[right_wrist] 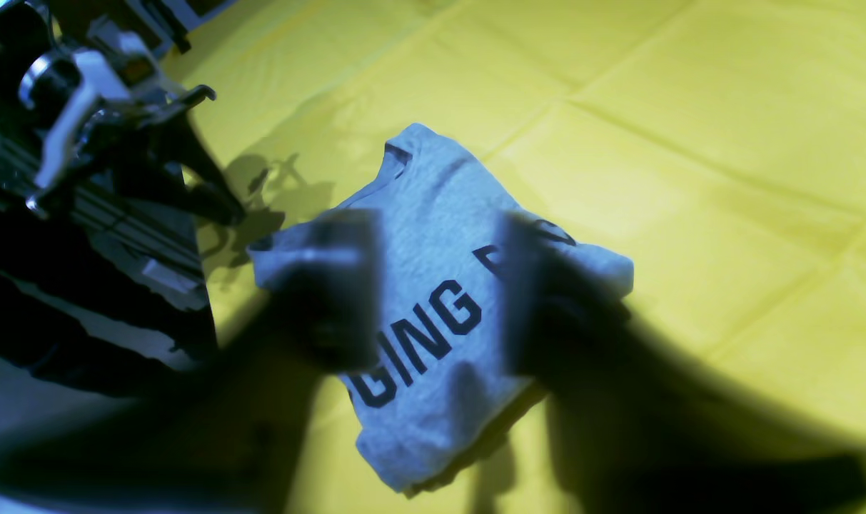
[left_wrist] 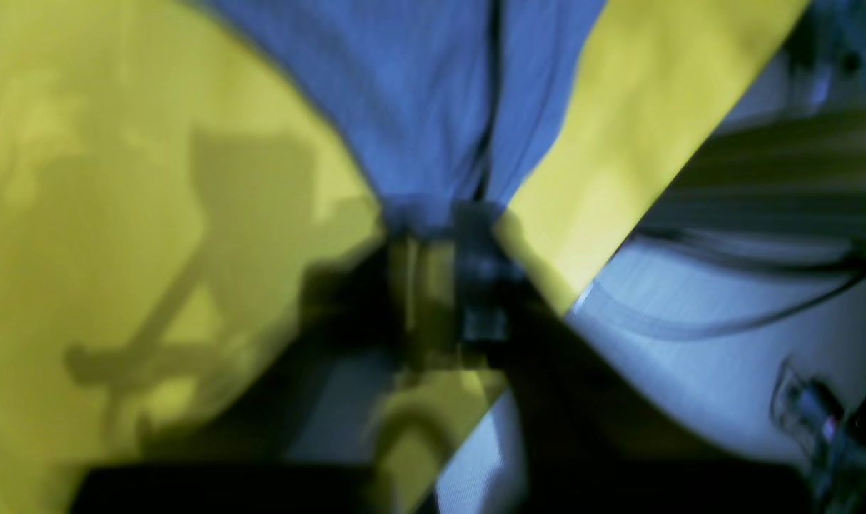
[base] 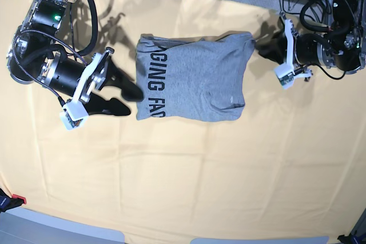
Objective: Layout the t-shirt on the table in an organized manner, then fold the t-shirt properly
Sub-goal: 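Grasp opposite sides of the folded shirt with both grippers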
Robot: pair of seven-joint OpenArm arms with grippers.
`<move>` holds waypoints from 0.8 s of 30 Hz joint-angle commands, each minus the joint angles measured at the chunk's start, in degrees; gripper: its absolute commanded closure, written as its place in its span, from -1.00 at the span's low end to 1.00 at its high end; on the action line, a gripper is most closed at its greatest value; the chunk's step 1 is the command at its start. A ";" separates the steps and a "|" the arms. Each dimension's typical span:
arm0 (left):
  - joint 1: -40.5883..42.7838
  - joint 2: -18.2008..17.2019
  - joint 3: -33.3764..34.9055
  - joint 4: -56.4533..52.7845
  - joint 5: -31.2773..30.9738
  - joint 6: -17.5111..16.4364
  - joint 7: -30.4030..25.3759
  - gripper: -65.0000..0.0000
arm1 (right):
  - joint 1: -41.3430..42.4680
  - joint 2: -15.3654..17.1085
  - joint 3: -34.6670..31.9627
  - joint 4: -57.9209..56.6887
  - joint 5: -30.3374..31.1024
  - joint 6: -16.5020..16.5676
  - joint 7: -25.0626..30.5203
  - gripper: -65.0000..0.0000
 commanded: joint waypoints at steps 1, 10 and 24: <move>-0.63 -0.72 -1.09 0.81 -2.08 -0.09 -1.66 1.00 | 0.96 0.37 -0.37 0.85 0.94 0.30 1.41 0.86; -0.46 5.64 1.75 4.55 -6.45 -1.17 0.90 1.00 | 4.31 0.37 -14.91 -1.36 -28.24 0.30 11.30 1.00; -0.48 8.17 18.69 7.67 18.60 -1.17 -9.22 1.00 | 22.12 0.37 -21.40 -24.59 -34.80 0.30 14.60 1.00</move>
